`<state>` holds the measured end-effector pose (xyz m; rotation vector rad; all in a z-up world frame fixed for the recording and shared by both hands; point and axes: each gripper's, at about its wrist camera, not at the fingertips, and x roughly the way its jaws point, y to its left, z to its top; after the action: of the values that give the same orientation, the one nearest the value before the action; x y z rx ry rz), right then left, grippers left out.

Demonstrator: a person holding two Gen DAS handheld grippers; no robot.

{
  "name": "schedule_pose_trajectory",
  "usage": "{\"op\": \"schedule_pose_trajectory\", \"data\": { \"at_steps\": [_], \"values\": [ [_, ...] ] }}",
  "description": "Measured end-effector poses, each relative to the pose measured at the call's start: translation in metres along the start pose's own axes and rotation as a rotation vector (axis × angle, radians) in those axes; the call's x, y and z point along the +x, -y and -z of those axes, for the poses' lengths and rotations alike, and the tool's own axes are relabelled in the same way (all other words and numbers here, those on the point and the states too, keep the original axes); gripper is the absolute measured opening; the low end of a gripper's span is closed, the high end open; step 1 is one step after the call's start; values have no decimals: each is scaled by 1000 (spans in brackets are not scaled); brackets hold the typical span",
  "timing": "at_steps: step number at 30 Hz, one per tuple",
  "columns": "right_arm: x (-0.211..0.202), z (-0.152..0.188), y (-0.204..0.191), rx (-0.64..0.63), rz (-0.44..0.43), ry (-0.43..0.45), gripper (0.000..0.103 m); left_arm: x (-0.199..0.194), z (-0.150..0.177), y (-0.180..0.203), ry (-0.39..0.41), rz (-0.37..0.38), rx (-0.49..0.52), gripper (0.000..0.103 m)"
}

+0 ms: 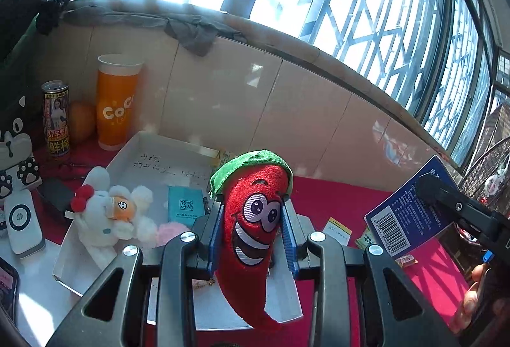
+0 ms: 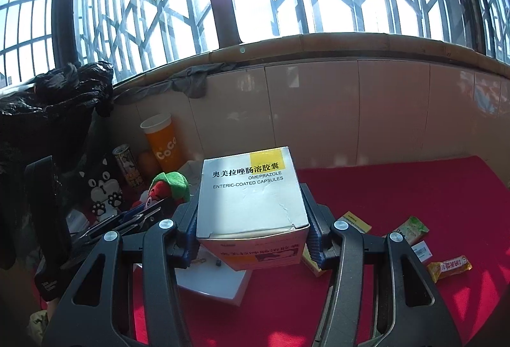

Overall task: Organize objects
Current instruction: 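Carry the chili plush and omeprazole box into the tray with both tools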

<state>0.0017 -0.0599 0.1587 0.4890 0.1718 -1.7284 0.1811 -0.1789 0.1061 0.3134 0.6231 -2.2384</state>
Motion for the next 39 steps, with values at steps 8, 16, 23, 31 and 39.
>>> {"op": "schedule_pose_trajectory", "data": {
  "at_steps": [8,16,23,31,39],
  "values": [
    [18,-2,-15,-27,-20,-30,53,5,2,-17,-8,-17,-26,32],
    [44,-6,-29,-41,-43,-68,53,5,-3,-43,10,-55,-55,32],
    [71,-5,-40,-42,-60,-116,53,18,-27,-65,36,-110,-44,32],
    [101,-6,-44,-45,-39,-151,53,47,-38,-74,51,-120,-32,32],
    [136,-12,-53,-66,0,-170,53,55,-33,-83,40,-108,-47,33]
  ]
}}
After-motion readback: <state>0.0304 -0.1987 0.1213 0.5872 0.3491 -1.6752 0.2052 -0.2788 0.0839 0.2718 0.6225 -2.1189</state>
